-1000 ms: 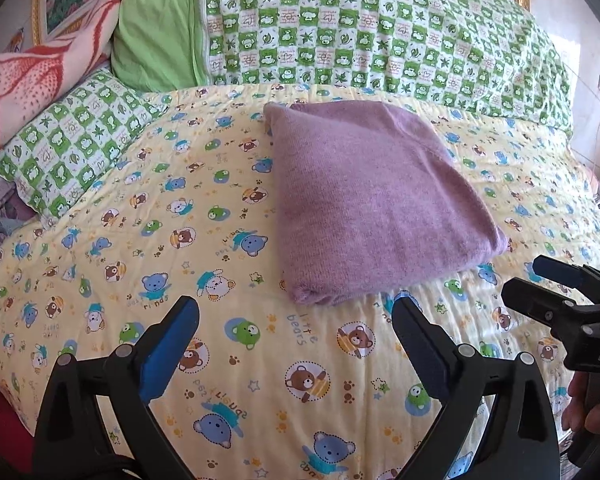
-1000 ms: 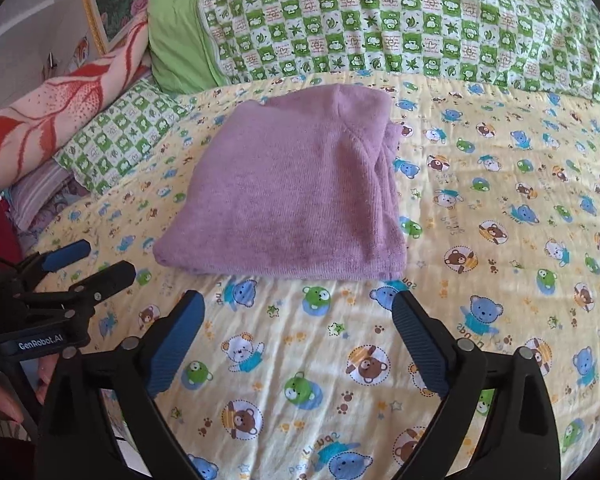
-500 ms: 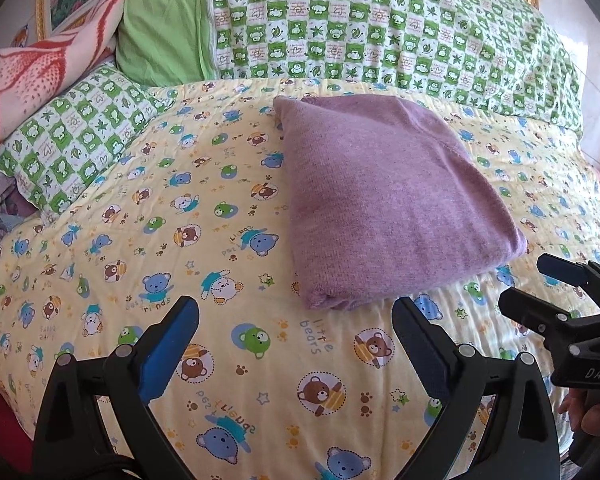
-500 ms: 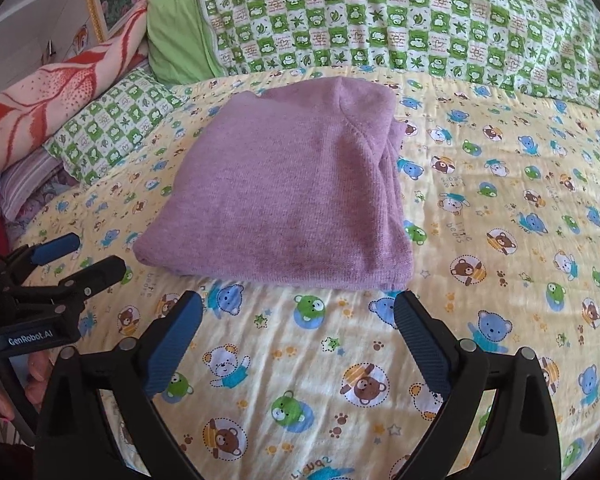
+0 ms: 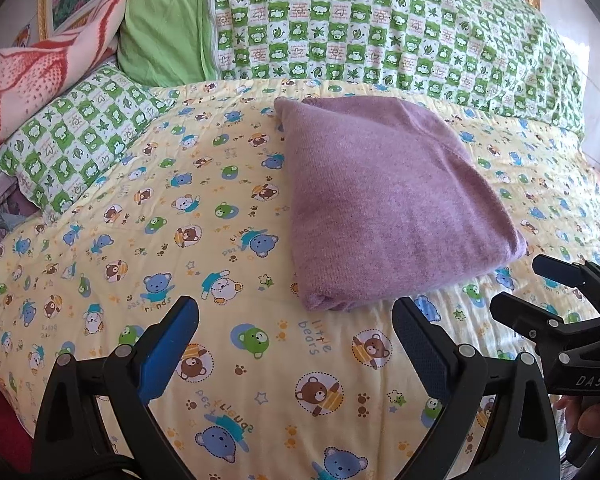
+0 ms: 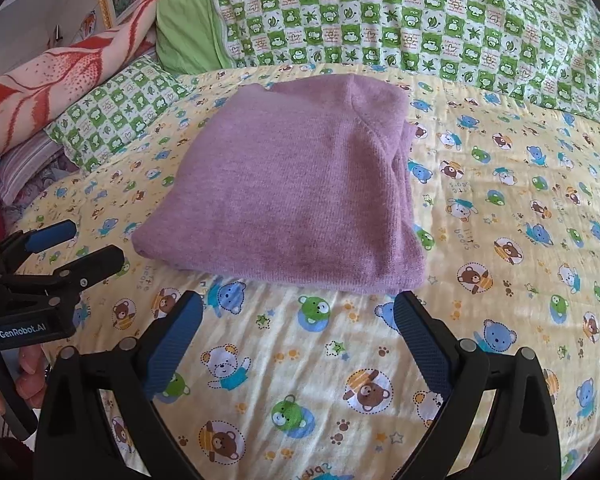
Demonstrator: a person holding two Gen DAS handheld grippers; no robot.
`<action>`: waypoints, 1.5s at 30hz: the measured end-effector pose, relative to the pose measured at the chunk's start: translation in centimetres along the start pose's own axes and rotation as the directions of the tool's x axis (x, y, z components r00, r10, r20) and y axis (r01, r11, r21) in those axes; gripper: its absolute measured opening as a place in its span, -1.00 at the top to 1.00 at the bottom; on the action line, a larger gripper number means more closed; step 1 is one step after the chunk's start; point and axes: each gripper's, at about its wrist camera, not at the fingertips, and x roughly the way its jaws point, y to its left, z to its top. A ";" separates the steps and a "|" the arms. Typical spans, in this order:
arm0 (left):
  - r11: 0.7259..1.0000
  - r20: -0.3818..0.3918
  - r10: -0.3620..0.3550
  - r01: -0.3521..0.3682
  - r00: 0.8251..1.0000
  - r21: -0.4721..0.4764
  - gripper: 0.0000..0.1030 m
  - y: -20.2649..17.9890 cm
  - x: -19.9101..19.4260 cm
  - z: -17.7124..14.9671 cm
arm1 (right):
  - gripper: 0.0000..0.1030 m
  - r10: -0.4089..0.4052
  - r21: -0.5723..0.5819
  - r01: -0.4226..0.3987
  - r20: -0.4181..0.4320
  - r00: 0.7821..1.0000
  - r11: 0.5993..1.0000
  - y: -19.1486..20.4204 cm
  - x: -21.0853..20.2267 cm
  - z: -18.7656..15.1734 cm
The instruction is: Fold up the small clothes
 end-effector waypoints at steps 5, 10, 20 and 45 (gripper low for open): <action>1.000 0.005 -0.003 0.003 1.000 0.003 -0.90 -0.2 -0.2 0.0 | -0.87 0.005 0.001 -0.005 0.000 1.000 1.000 -0.1 0.0 0.1; 1.000 0.005 -0.005 0.005 1.000 0.002 -0.90 -0.3 -0.2 -0.1 | -0.87 0.007 0.007 -0.007 0.001 1.000 1.000 -0.2 -0.2 0.1; 1.000 0.000 -0.012 0.012 1.000 0.004 -0.90 -0.1 0.0 0.0 | -0.87 0.009 0.025 -0.009 0.001 1.000 1.000 -0.5 -0.4 0.1; 1.000 0.002 -0.014 0.014 1.000 0.012 -0.90 -0.1 0.2 0.8 | -0.87 0.027 0.055 -0.028 0.024 0.999 0.998 -0.2 -1.0 1.1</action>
